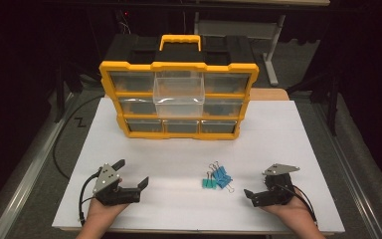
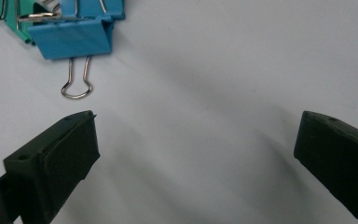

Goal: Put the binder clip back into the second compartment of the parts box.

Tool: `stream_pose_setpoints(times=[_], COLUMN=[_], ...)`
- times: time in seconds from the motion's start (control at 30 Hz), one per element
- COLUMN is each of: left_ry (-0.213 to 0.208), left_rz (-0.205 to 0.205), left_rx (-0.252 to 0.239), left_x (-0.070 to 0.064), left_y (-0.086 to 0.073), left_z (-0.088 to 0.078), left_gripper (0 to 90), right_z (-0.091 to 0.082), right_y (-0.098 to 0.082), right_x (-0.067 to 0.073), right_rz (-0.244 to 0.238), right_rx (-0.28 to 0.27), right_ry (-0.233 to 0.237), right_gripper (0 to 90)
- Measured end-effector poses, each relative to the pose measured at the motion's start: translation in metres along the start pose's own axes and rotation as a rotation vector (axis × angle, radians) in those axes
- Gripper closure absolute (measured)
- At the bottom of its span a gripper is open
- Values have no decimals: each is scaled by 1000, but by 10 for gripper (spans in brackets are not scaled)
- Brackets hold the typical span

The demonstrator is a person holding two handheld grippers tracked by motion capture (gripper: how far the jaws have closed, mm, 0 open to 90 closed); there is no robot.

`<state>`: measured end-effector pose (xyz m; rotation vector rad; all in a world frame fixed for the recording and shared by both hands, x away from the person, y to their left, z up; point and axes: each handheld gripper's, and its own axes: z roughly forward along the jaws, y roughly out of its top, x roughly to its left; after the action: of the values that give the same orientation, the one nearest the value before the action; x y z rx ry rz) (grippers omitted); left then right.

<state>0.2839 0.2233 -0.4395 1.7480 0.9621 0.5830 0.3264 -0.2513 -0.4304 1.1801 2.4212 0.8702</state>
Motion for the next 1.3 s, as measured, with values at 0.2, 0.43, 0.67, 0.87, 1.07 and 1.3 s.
stream_pose_setpoints(times=[0.2,0.43,0.67,0.87,1.07,1.3], left_ry=[-4,-10,-11,-11,-13,-16], left_rz=[3,9,15,16,13,14], left_rx=[4,11,15,14,11,12], left_x=[0,0,-1,-1,-2,-2], left_y=[0,-1,-1,-2,-2,-2], left_z=[0,2,2,2,1,1], left_gripper=[2,2,2,1,1,1], right_z=[1,3,1,-3,-9,-6], right_y=[3,6,13,26,49,69], right_x=[5,12,17,24,31,38], right_rz=[-28,-69,-103,-120,-170,-214], right_rx=[54,99,125,122,121,128], right_ry=[31,65,108,141,175,215], right_gripper=[12,14,25,44,70,137])
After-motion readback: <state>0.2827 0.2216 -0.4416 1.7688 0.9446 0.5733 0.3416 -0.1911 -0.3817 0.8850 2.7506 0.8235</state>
